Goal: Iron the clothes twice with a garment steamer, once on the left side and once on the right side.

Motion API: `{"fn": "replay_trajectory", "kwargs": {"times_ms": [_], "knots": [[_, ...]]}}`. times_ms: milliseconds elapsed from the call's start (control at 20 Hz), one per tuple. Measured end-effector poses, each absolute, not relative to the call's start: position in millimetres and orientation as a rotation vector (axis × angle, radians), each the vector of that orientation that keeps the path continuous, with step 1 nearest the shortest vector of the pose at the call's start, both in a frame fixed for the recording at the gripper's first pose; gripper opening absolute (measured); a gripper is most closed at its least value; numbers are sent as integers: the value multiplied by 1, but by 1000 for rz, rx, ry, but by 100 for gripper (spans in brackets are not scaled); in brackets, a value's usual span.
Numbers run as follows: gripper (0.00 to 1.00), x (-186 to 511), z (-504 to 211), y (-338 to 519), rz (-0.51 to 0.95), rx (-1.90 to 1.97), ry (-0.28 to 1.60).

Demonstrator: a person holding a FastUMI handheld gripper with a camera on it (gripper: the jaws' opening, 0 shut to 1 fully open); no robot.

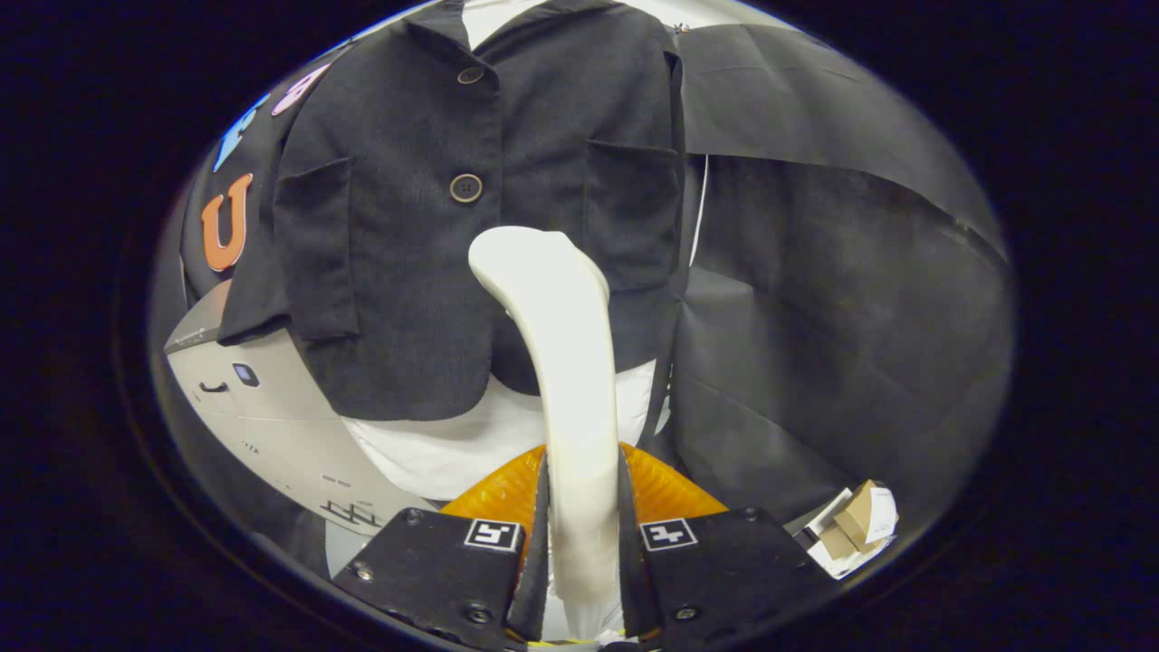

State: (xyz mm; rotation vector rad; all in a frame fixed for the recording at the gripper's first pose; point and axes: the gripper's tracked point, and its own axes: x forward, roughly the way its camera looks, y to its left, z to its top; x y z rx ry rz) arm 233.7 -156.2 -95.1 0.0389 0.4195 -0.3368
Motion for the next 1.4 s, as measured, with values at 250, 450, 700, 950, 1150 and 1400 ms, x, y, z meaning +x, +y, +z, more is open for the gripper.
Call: {"fn": "replay_trajectory", "kwargs": {"times_ms": [250,450,700,950,1150,1400], "knots": [[35,206,-80,-131,-325,58,394],[35,171,-61,-98,-280,65,364],[35,120,-37,-57,-216,46,329],[35,67,-31,-21,-153,31,321],[35,28,-42,4,-106,18,327],[35,-9,-63,28,-62,-19,332]]}}
